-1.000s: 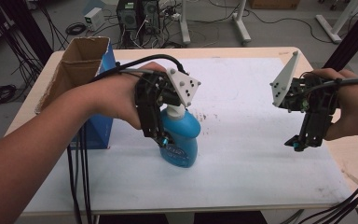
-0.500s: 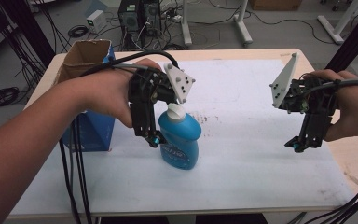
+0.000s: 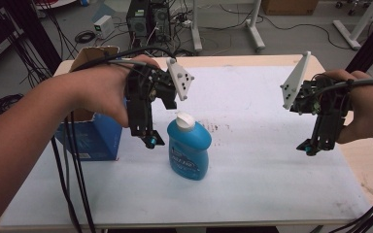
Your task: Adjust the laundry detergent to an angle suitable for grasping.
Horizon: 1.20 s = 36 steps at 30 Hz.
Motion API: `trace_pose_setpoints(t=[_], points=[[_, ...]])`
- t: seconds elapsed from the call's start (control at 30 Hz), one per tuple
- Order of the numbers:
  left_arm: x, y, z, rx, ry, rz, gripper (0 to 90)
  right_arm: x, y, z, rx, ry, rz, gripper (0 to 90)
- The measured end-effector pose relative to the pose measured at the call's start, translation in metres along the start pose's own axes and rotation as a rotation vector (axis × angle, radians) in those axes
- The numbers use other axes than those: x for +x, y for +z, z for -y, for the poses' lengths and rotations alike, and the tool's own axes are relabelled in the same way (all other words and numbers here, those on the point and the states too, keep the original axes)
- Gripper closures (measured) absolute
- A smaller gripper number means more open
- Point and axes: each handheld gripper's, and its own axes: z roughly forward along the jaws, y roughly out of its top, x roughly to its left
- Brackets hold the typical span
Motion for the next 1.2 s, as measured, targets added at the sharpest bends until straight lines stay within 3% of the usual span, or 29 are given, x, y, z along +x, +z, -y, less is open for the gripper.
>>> trace_pose_setpoints(t=[0.27, 0.53, 0.57, 1.0, 1.07, 1.2], points=[[0.001, -0.009, 0.008, 0.028, -0.043, -0.018, 3.2, -0.014, -0.005, -0.016, 0.002, -0.015, -0.001, 1.2], [0.012, -0.014, 0.01, 0.068, -0.087, -0.018, 1.8, -0.028, -0.006, -0.034, 0.004, -0.031, -0.017, 1.2], [0.016, -0.017, 0.009, 0.089, -0.093, -0.019, 1.7, -0.034, -0.008, -0.043, 0.01, -0.038, -0.024, 1.3], [0.037, -0.038, 0.011, 0.189, -0.15, -0.023, 1.7, -0.051, -0.012, -0.069, 0.015, -0.065, -0.049, 1.3], [0.042, -0.041, 0.013, 0.203, -0.176, -0.003, 1.7, -0.056, -0.012, -0.077, 0.015, -0.078, -0.06, 1.3], [0.047, -0.041, 0.017, 0.224, -0.177, 0.008, 1.7, -0.062, -0.011, -0.082, 0.02, -0.082, -0.068, 1.3]])
